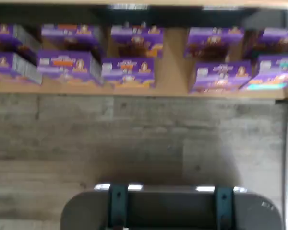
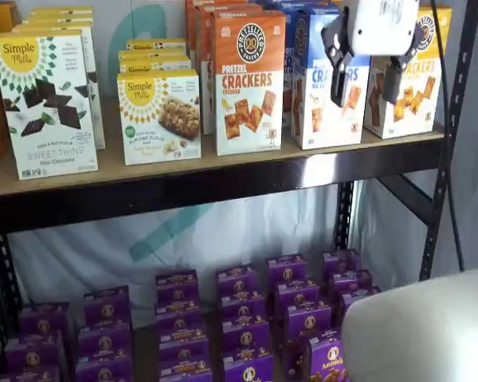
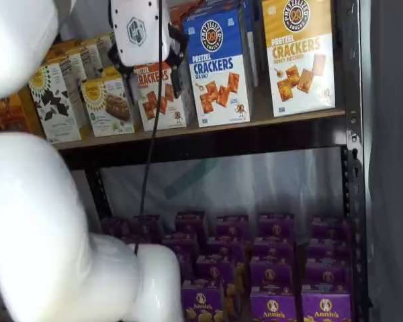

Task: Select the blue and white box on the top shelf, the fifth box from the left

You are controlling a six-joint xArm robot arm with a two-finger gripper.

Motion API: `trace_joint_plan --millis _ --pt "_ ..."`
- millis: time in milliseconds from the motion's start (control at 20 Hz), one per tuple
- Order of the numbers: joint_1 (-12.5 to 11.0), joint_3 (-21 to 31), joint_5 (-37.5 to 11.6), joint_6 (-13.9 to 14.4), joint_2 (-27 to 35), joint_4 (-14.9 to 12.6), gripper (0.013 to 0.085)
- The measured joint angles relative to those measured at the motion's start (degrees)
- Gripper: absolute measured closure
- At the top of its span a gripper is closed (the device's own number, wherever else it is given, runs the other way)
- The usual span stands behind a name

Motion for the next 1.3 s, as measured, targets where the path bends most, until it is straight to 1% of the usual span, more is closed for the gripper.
trace_joint_plan --millis 100,200,400,550,600,700,750,850,900,1100,1300 --pt "0.0 -1.2 -2.1 -0.3 1.1 -0.9 0.0130" --pt "-0.6 -3.5 -3.7 -1.1 3.1 -1.8 0.0130" --pt "-2.7 -7.9 -5.6 -3.2 6.8 -2.2 0.0130" --pt "-3.7 -11.4 -6.6 -4.3 9.7 -2.4 0.0130" --pt "-3.9 -12.4 -6.8 -4.5 10.7 -2.6 0.0130" --pt "-3.7 -14.1 -7.7 -4.6 12.5 -3.7 0.0130" --pt "-3.5 -14.4 -8.5 -4.5 13.0 -4.3 0.0130" --pt "-3.7 -14.4 -10.3 -4.6 13.5 -4.6 0.0130" --pt "-3.9 -14.4 -11.3 -4.7 13.7 -4.5 0.0130" --pt "-6.1 -14.9 -14.7 -6.3 14.7 -2.2 0.0130" --pt "-7.8 -16.8 -13.8 -7.8 16.9 -0.7 0.0130"
